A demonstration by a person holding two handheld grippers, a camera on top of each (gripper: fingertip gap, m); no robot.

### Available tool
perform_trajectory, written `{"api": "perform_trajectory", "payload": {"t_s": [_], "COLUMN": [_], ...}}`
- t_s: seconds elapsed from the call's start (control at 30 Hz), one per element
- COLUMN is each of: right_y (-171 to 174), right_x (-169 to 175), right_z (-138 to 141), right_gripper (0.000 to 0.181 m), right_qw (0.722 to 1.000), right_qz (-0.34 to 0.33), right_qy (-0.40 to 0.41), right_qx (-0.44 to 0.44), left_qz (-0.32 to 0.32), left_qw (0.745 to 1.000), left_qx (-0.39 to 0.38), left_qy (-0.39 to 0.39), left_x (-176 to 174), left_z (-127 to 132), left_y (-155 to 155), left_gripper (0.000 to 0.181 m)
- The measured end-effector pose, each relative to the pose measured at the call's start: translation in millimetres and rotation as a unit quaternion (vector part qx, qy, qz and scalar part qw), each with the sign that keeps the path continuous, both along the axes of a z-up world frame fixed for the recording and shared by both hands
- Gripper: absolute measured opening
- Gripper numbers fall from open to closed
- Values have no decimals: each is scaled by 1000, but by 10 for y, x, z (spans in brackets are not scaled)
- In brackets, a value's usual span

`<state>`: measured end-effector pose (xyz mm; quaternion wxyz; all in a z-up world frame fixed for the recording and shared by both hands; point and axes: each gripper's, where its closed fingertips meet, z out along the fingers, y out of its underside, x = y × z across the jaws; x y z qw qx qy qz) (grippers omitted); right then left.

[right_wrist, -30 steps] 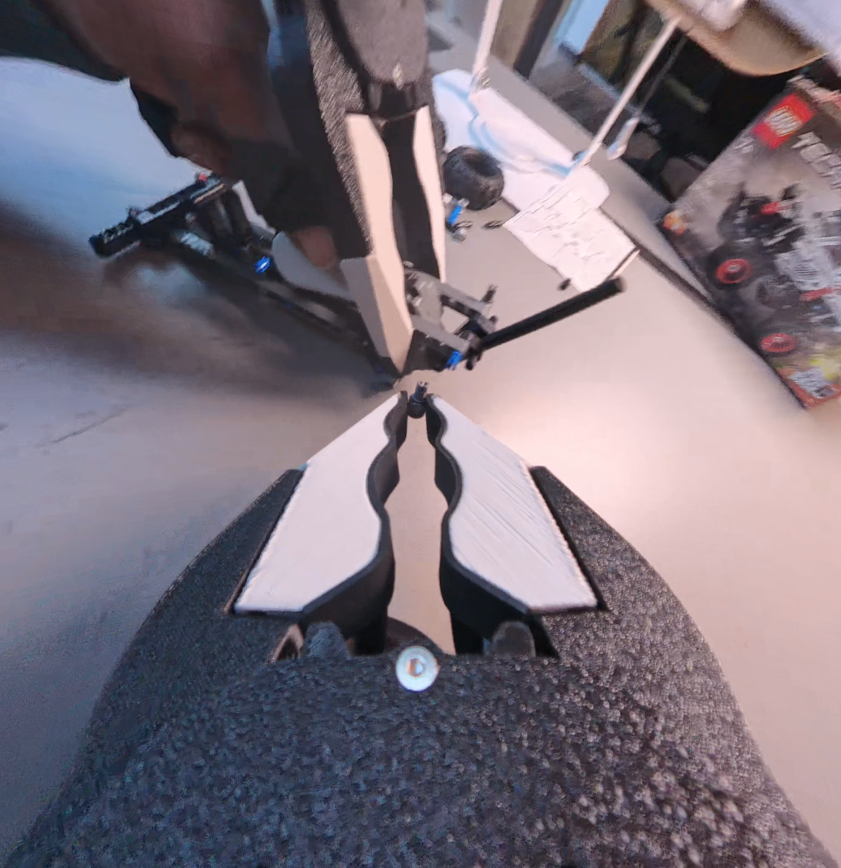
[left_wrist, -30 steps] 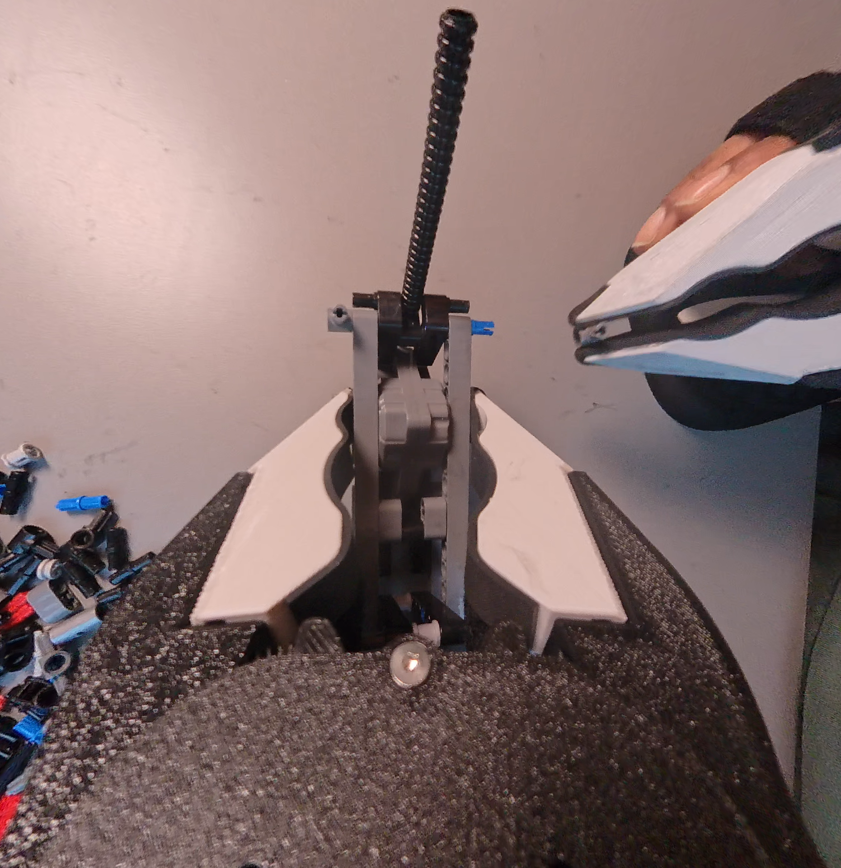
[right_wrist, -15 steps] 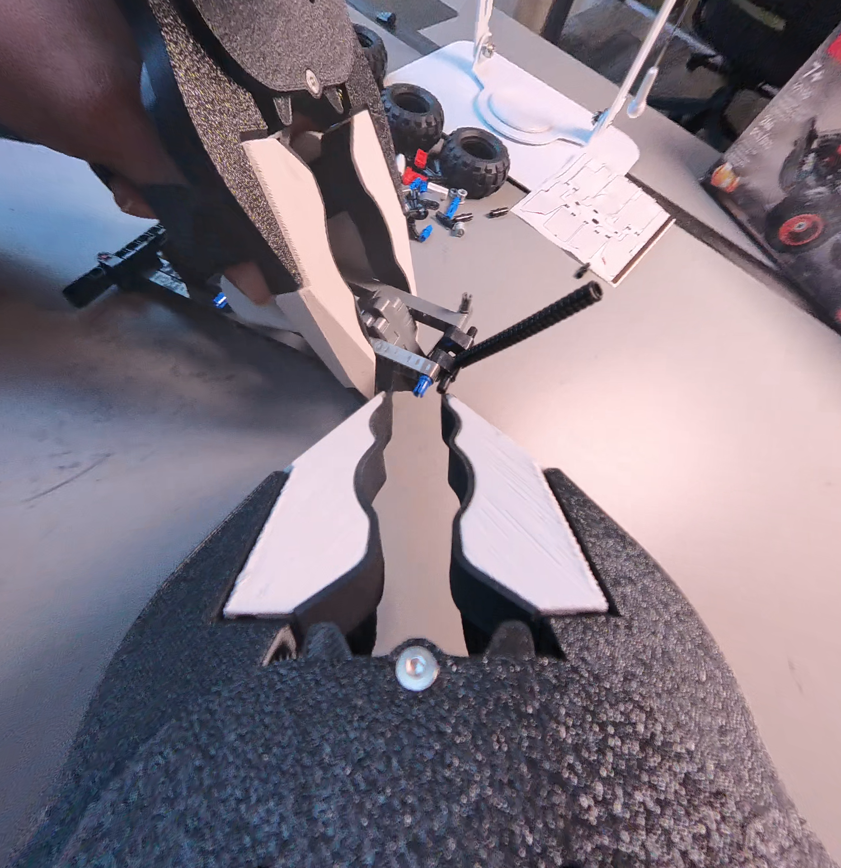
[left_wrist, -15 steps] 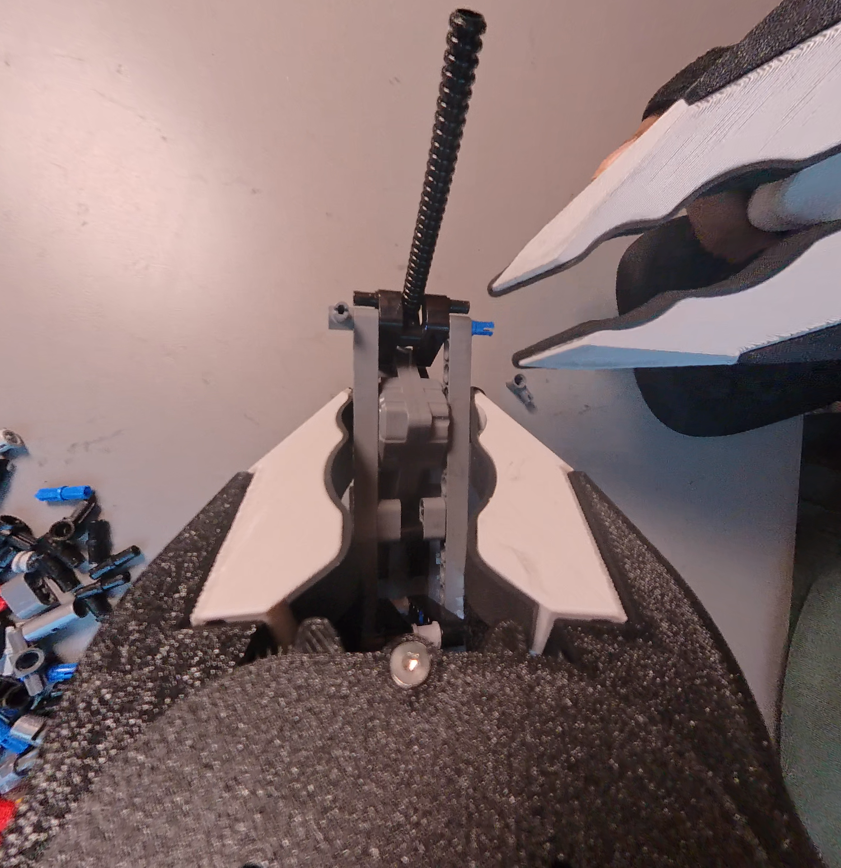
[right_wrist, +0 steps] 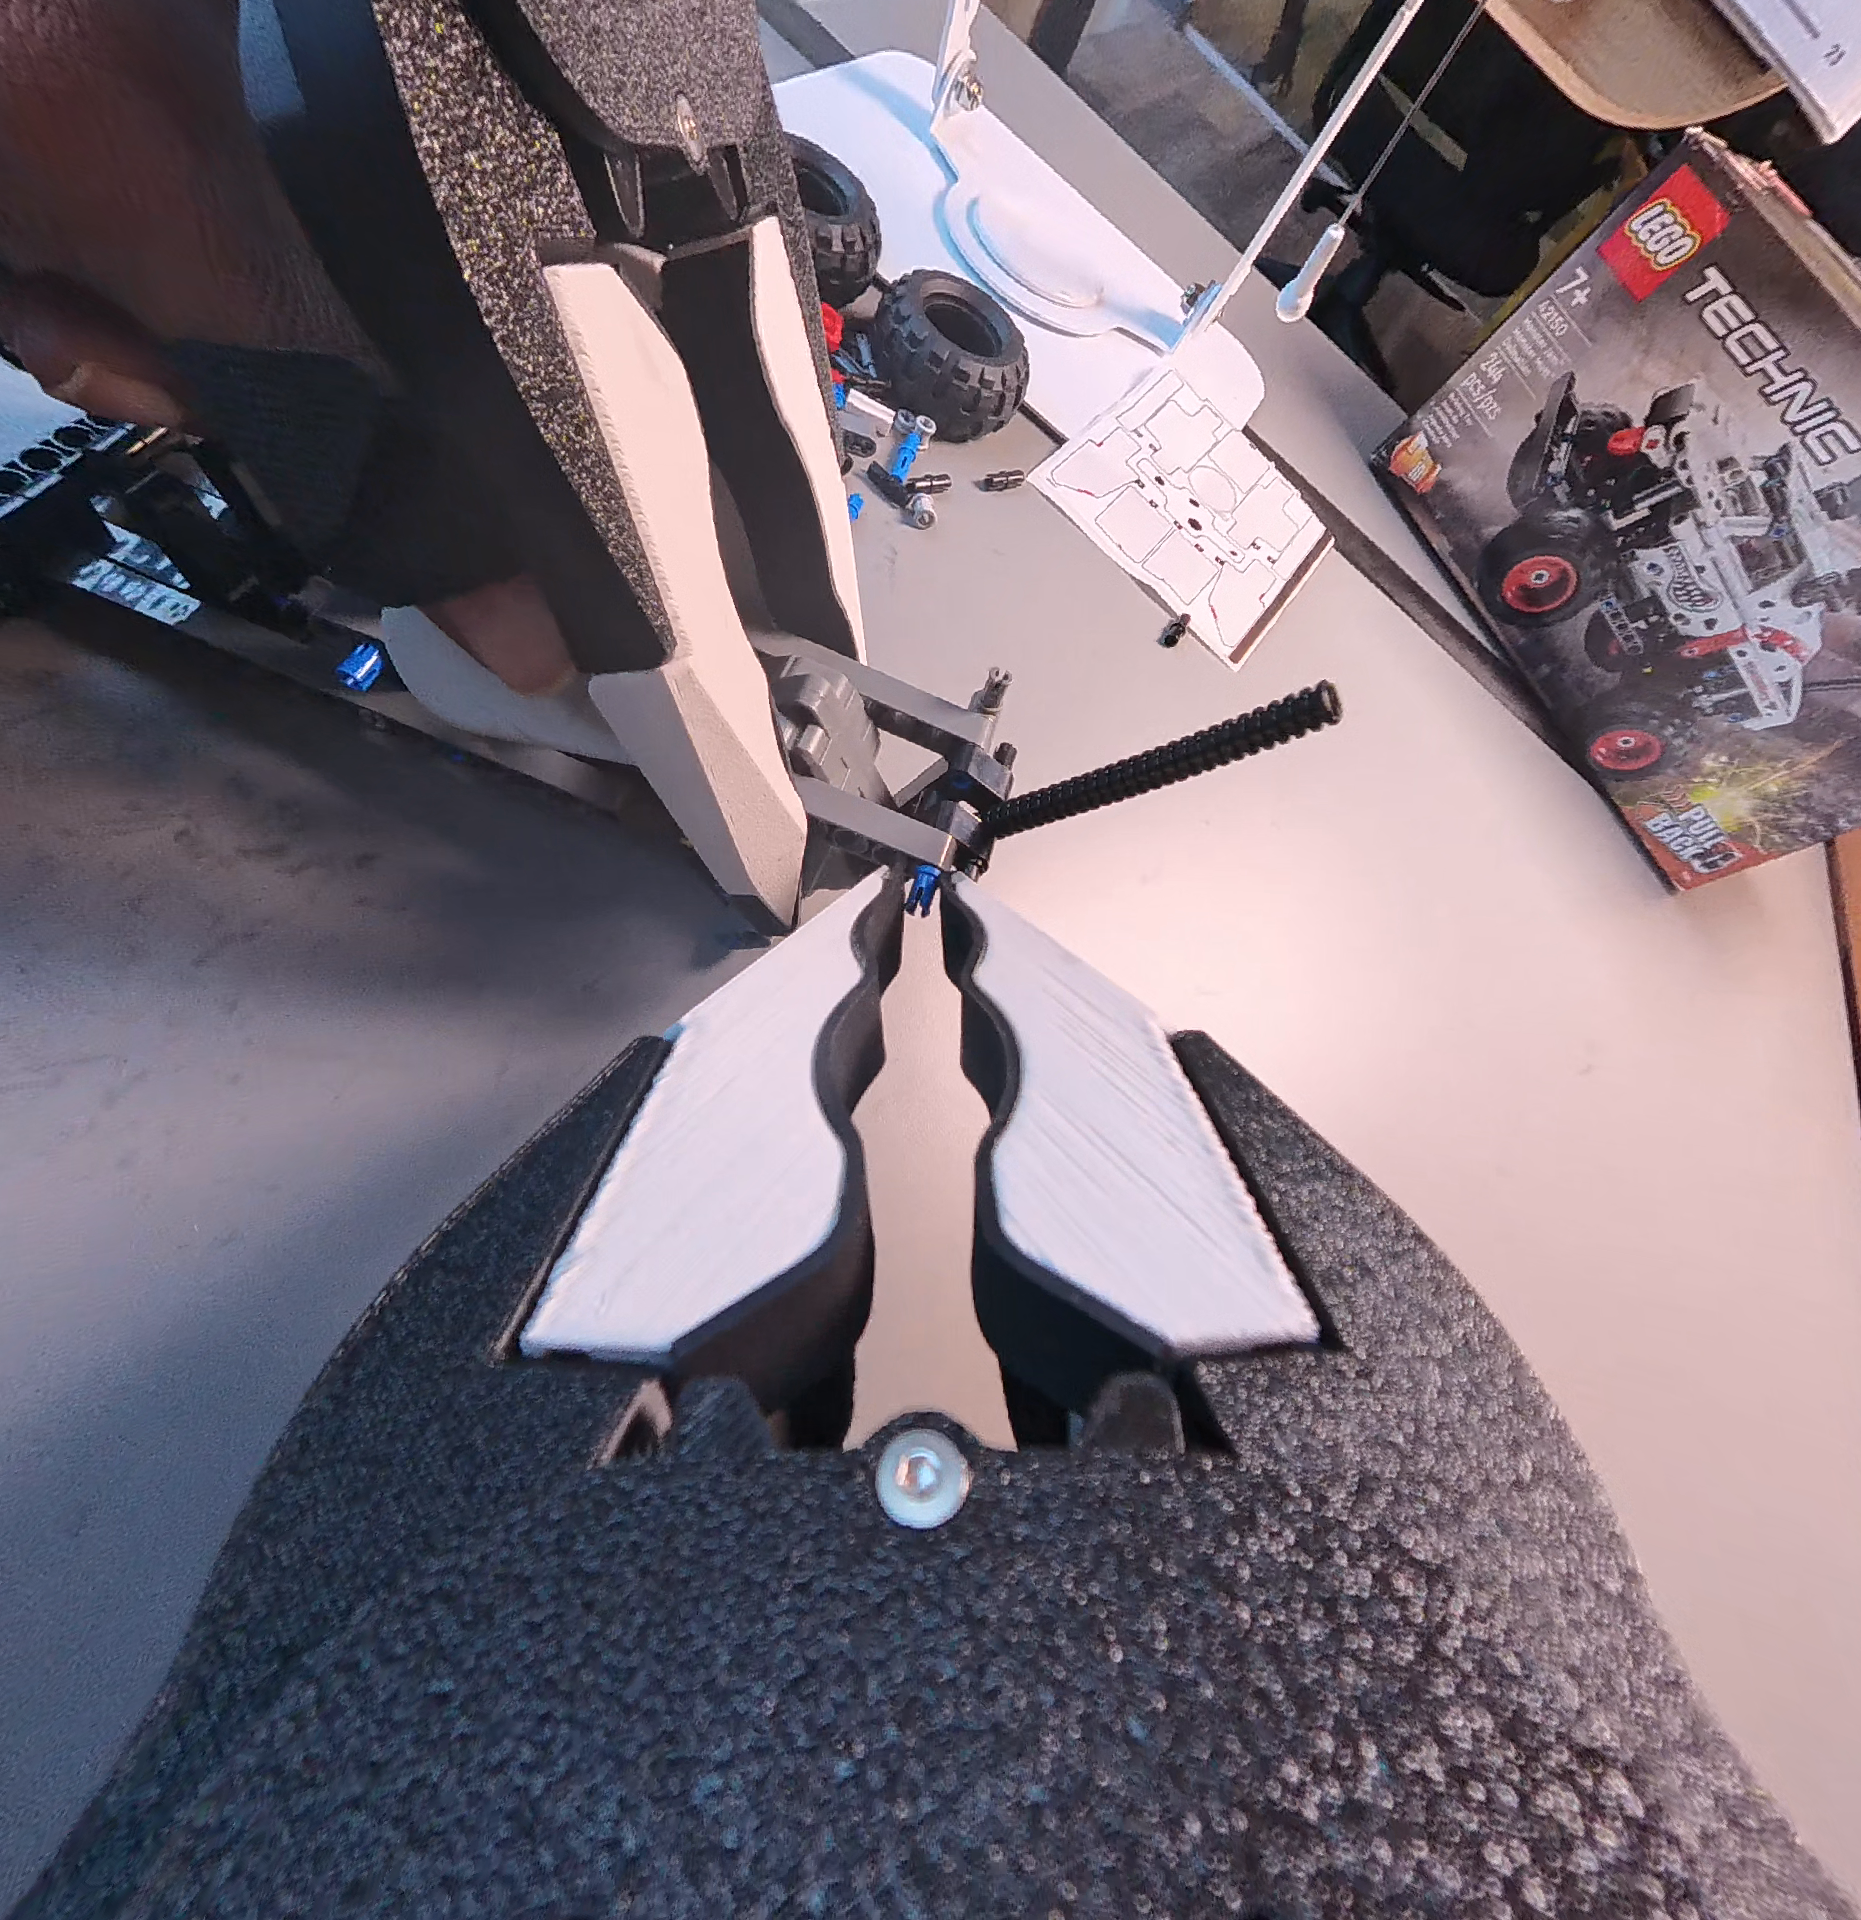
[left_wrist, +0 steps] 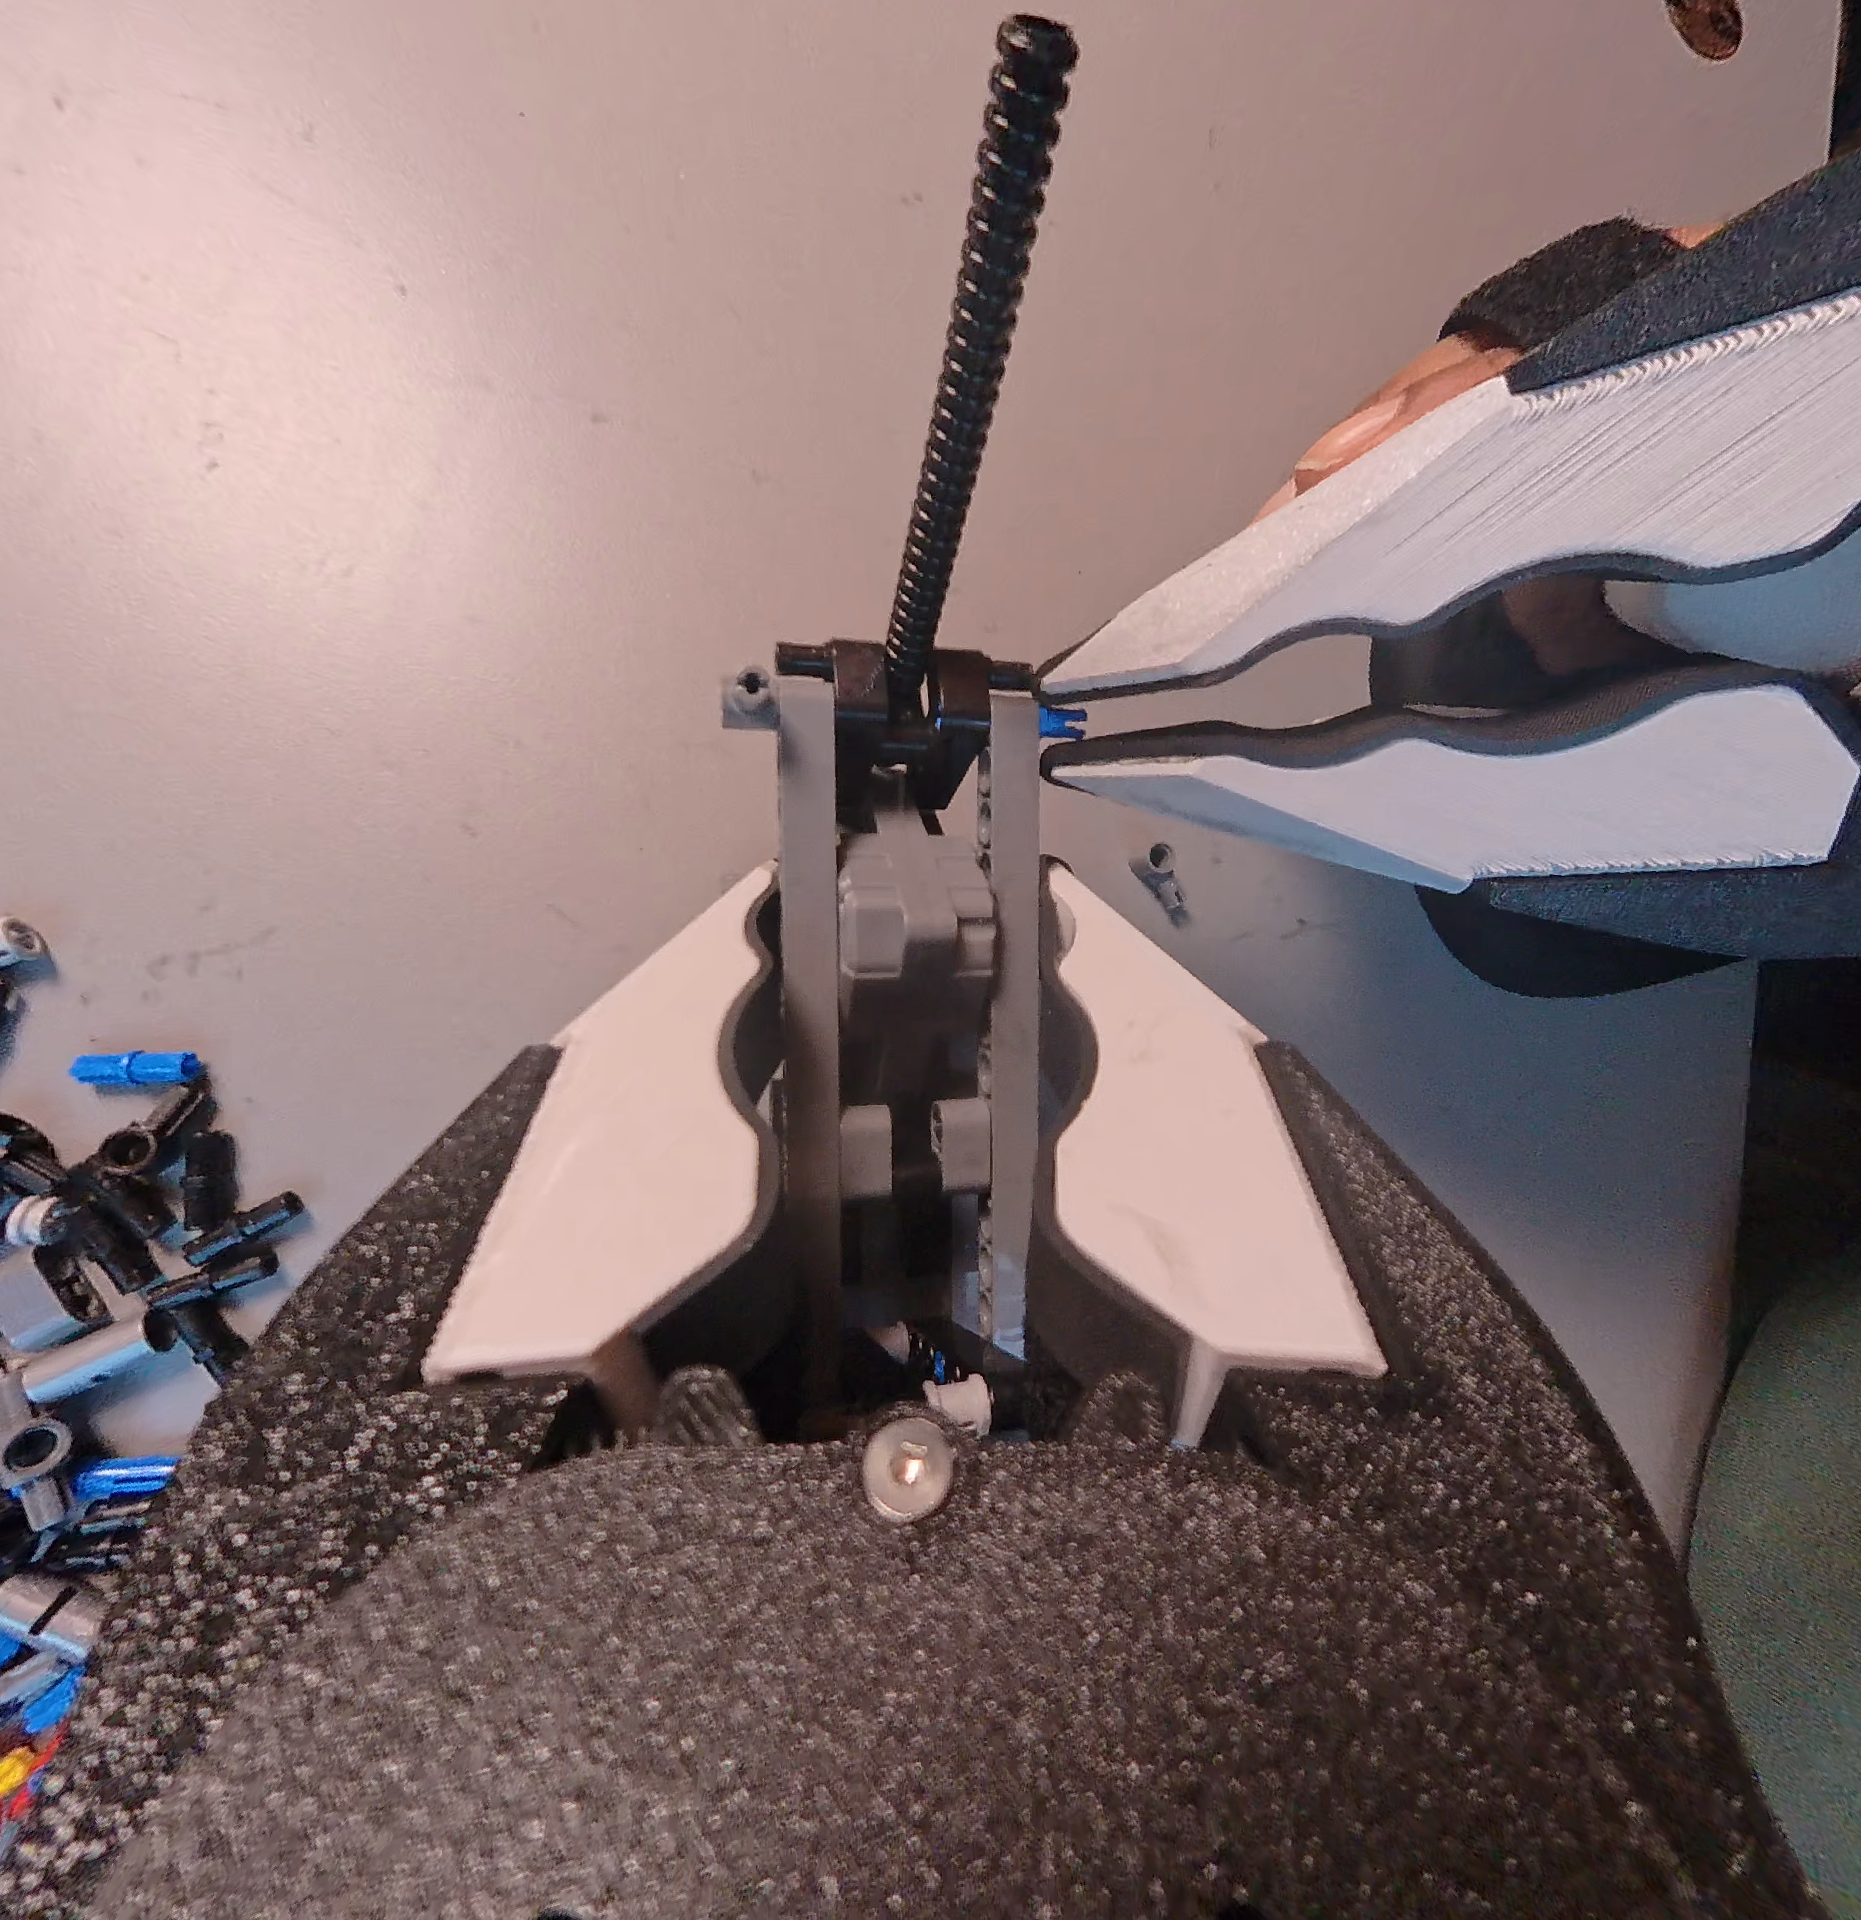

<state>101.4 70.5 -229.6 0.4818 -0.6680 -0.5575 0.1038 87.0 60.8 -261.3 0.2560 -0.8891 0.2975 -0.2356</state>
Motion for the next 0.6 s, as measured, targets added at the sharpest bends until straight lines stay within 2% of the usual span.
{"api": "perform_trajectory", "payload": {"t_s": [0.3, 0.43, 0.6], "right_y": [19, -16, -214], "right_x": [2, 31, 174], "right_z": [-12, -19, -49], "right_gripper": [3, 2, 0], "right_qw": [1000, 1000, 999], "right_qz": [-11, -22, -31], "right_qy": [5, -3, -7], "right_qx": [-16, 2, -11], "left_qz": [0, -11, 10], "left_qw": [1000, 1000, 1000], "left_qx": [3, 7, 16], "left_qy": [4, 10, 17], "left_x": [-3, 3, -67], "left_z": [-4, -9, -15], "left_y": [11, 5, 54], "left_gripper": [46, 45, 45]}}
